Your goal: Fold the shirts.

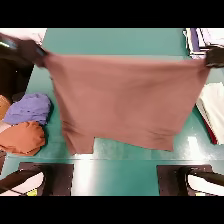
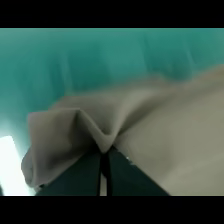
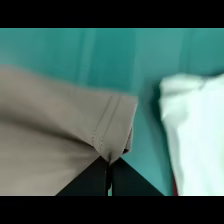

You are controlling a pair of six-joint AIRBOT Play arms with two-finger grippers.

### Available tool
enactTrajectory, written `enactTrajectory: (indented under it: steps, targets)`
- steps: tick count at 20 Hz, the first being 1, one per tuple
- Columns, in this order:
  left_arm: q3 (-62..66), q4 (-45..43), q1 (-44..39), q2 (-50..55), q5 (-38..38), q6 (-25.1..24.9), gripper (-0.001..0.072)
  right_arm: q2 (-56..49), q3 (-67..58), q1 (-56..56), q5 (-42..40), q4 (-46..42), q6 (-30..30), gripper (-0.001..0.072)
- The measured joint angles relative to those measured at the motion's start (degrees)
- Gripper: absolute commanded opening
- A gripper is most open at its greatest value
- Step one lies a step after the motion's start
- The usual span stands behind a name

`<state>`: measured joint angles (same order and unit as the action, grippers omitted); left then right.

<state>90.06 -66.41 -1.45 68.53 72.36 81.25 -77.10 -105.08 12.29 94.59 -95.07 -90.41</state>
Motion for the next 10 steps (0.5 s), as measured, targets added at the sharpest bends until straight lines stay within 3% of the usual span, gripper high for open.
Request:
enactTrajectory:
  steps: [5, 6, 7, 8, 10]
  targets:
    - [-6.0, -0.3, -3.2, 15.0, -10.7, -2.8, 0.0031, -12.5, 3.7, -5.6, -6.9, 11.5, 1.5, 0.0018]
    - [-5.9, -0.5, -3.2, 17.2, -12.2, -3.0, 0.0119, -14.4, 3.1, -6.8, -8.1, 14.4, 1.7, 0.0026]
    - [-5.5, -0.5, -2.8, 18.9, -13.5, -3.0, 0.0431, -16.1, 2.1, -7.9, -9.5, 17.7, 1.9, 0.0190]
    - [-5.0, -0.5, -2.1, 20.0, -14.1, -2.8, 0.0615, -17.6, 1.1, -8.7, -10.4, 20.4, 2.1, 0.0411]
    - [-3.2, -0.6, 0.0, 21.5, -13.2, -1.4, 0.0612, -19.5, -1.1, -10.6, -11.5, 25.3, 2.6, 0.0412]
